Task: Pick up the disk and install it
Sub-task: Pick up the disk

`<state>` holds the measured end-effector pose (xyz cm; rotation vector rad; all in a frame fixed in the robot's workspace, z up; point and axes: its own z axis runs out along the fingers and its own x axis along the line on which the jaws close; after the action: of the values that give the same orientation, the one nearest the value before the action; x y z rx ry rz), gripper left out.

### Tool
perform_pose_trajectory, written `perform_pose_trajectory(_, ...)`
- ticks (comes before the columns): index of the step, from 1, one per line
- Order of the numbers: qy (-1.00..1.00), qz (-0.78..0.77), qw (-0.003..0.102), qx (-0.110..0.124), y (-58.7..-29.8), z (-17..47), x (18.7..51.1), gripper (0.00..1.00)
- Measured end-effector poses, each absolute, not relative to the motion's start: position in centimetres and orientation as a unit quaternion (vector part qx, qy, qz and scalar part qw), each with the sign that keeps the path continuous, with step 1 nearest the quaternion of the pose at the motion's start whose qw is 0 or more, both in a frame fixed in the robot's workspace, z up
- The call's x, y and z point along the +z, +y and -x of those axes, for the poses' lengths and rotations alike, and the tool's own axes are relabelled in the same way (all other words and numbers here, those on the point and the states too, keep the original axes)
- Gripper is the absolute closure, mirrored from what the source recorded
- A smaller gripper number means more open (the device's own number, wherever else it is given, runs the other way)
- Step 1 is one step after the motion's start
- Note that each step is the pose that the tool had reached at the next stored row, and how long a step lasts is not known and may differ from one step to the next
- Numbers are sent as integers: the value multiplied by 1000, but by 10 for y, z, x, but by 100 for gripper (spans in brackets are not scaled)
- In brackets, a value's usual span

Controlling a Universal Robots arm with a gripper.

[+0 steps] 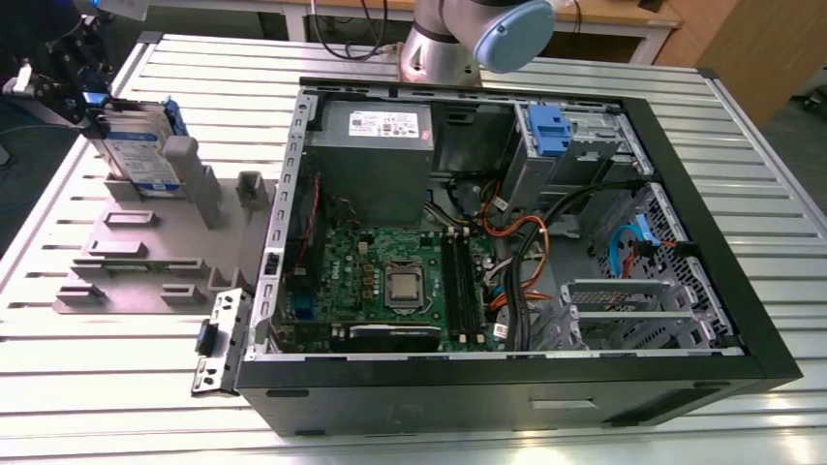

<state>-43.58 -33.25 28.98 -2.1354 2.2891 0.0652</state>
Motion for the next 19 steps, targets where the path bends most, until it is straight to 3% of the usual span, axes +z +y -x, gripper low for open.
perform_pose_trajectory(7,731,682,5,21,-332,436,290,53)
perform_pose_trajectory(9,731,682,5,21,-332,436,290,55)
perform_pose_trajectory(10,731,682,5,21,-332,436,290,62)
perform_pose_trajectory(19,731,682,5,21,-332,436,290,63)
